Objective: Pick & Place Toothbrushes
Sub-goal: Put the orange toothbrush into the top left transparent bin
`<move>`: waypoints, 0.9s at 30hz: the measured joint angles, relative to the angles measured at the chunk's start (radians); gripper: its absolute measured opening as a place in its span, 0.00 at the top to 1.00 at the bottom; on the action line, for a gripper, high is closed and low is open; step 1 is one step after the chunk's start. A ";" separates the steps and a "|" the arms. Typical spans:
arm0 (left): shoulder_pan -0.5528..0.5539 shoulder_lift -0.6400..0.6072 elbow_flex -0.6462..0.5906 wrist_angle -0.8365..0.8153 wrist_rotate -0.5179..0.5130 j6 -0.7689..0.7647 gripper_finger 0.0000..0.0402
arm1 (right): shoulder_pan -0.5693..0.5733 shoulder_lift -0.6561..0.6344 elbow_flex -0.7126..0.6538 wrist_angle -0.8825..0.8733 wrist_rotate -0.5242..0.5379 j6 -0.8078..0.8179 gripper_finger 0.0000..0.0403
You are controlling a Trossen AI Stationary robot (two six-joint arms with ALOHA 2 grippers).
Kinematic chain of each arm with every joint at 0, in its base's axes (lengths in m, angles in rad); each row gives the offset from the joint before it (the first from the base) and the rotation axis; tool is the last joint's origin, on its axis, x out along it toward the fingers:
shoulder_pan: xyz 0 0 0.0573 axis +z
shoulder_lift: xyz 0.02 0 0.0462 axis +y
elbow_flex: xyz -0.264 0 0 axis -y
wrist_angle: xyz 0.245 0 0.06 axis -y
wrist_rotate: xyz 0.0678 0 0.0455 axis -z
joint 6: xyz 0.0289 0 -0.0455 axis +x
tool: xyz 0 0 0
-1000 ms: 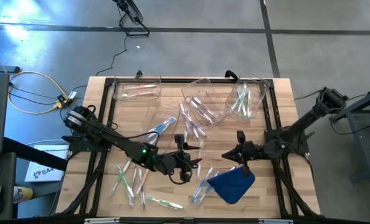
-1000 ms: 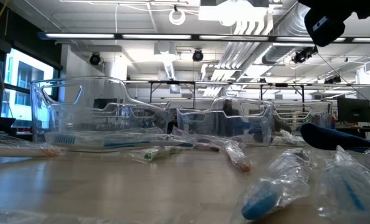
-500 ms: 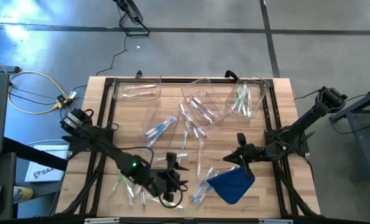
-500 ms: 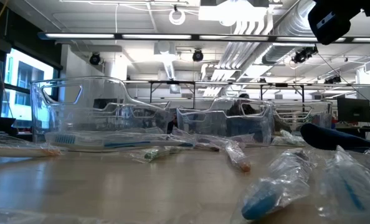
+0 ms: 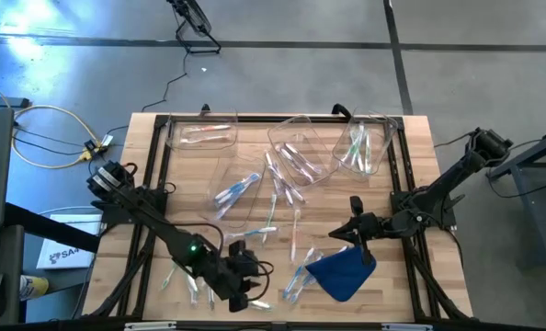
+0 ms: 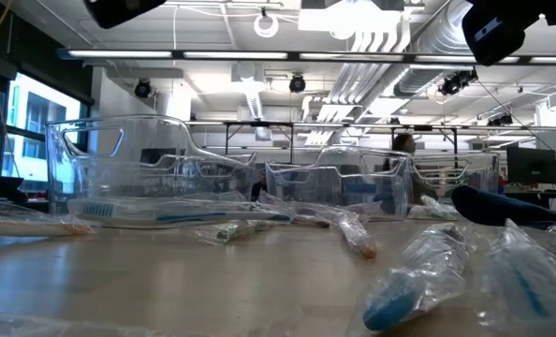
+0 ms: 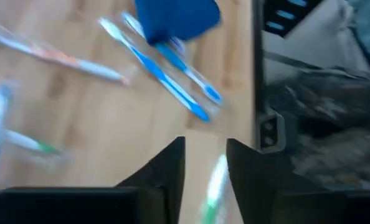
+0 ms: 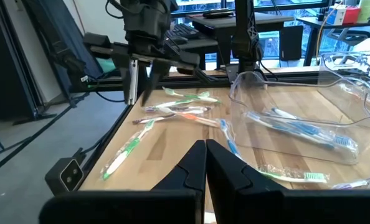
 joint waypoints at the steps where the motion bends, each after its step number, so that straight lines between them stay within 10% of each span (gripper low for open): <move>1: 0.000 0.000 0.000 0.001 0.018 -0.016 0.75 | 0.000 0.000 0.000 0.000 0.000 -0.007 0.99; 13: -0.029 0.000 0.000 -0.096 0.064 -0.199 0.98 | 0.000 0.000 0.000 -0.010 0.000 -0.016 0.99; 27: -0.080 0.000 0.001 -0.491 0.263 -0.666 0.99 | 0.000 0.000 0.000 -0.038 0.000 -0.013 0.99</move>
